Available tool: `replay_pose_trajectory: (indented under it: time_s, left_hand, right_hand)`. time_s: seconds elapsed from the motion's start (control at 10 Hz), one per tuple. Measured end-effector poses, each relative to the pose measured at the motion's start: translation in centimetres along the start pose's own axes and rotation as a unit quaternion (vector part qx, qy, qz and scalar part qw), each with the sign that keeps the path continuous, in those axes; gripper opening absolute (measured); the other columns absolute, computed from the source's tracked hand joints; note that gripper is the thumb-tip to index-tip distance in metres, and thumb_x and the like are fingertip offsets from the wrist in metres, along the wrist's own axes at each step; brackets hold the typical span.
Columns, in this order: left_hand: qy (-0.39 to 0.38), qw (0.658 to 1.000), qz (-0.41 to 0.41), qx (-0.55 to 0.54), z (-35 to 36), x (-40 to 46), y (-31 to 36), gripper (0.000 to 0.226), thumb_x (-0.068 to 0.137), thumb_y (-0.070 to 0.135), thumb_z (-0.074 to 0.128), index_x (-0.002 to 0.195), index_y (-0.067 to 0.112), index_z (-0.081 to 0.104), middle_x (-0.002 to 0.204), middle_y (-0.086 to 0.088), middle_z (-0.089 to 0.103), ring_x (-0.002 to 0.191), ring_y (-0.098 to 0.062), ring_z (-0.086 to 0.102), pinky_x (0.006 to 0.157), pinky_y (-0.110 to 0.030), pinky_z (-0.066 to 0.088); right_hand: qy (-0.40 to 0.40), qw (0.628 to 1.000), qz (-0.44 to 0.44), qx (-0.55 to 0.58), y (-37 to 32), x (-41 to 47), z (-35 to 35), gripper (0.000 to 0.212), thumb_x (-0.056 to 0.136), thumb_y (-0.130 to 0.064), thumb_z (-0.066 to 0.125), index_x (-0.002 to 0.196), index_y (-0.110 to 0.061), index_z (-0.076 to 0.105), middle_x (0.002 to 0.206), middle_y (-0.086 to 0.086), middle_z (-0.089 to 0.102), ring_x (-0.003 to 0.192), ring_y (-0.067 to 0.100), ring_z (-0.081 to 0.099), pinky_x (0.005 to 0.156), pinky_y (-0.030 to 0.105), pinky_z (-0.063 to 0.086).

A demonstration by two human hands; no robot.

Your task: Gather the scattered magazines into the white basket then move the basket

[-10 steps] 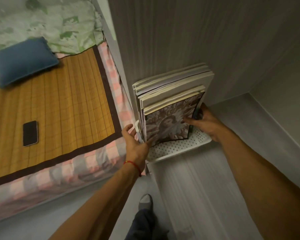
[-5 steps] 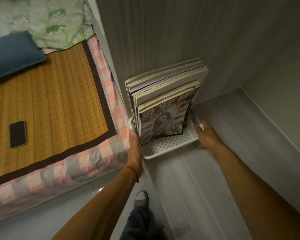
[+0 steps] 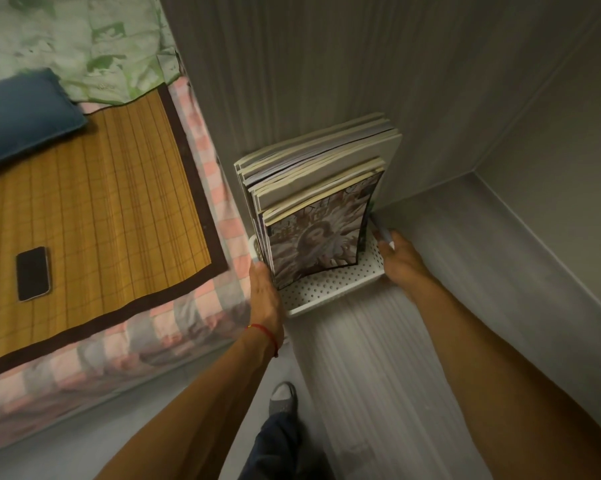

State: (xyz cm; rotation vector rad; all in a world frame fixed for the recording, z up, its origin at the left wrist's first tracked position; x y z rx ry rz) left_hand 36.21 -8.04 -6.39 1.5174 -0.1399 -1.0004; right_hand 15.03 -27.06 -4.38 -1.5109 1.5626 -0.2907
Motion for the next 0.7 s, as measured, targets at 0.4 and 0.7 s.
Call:
replay_pose_trajectory:
  time_s: [0.4, 0.7]
  left_hand:
    - [0.034, 0.997, 0.043, 0.056, -1.0, -1.7, 3.2, 0.033, 0.103, 0.038, 0.039, 0.125, 0.019, 0.055, 0.126, -0.009, 0.06, 0.119, -0.031, 0.056, 0.103, -0.041, 0.047]
    - [0.046, 0.966, 0.18, 0.18, -5.5, -9.1, 7.9, 0.024, 0.099, 0.026, 0.044, 0.119, 0.024, 0.058, 0.112, 0.013, 0.058, 0.112, -0.019, 0.057, 0.102, -0.05, 0.05]
  right_hand:
    - [0.094, 0.991, -0.091, -0.01, -1.4, -4.1, -2.8, 0.046, 0.098, -0.031, 0.052, 0.141, -0.02, 0.041, 0.138, 0.014, 0.049, 0.116, 0.031, 0.055, 0.085, 0.034, 0.046]
    - [0.125, 0.972, -0.2, 0.025, -1.7, -13.5, -4.0, 0.025, 0.098, -0.022, 0.053, 0.121, -0.029, 0.058, 0.13, 0.001, 0.055, 0.112, 0.012, 0.054, 0.081, 0.013, 0.039]
Point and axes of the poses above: each hand's wrist, its own x-axis towards the middle knuckle, its own z-axis out of the palm, y = z × x, the point moved 8 cm from there along x, towards the middle knuckle
